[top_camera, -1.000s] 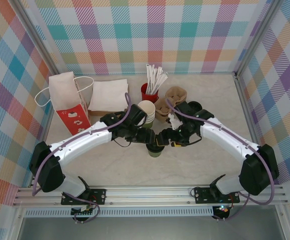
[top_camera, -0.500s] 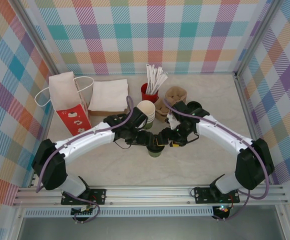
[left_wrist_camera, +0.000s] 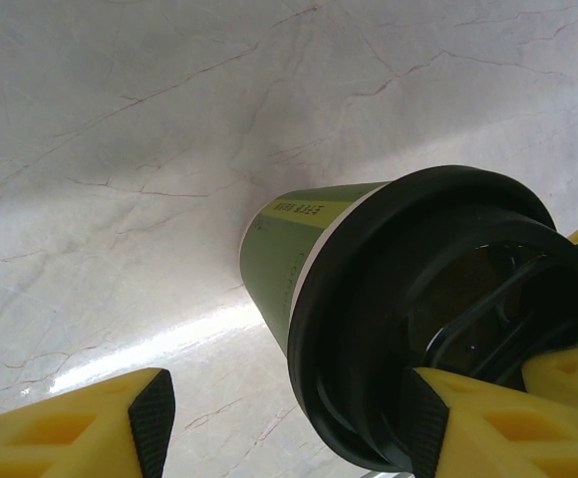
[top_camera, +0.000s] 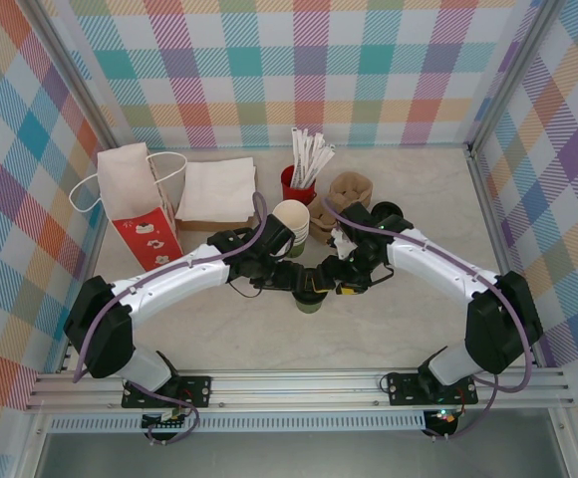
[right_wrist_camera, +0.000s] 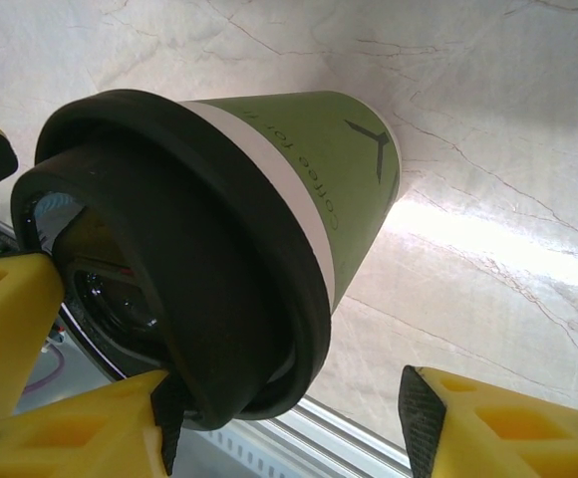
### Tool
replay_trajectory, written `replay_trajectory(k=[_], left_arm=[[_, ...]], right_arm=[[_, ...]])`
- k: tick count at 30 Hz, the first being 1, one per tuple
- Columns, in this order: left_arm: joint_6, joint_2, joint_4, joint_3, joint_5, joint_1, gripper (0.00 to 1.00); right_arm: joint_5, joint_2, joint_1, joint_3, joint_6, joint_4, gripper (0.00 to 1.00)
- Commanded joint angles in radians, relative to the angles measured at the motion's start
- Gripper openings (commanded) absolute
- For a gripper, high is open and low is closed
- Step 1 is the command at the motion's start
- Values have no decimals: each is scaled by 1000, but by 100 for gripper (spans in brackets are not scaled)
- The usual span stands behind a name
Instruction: Pack the takeout coffee
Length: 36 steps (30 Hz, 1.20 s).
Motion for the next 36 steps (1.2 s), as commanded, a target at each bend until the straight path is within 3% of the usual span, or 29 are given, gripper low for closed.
replay_trajectory(k=[1,30,36], left_arm=[[-5,27,-23,-27,-14,15,63],[-50,20,3,-182,4,60,57],[-47,-1,25,-123,33,62,57]], right_arm=[[50,28,6,9,11,-39,58],[125,144,5,16,-17,-176,51],[94,115,3,58,-17,-146,51]])
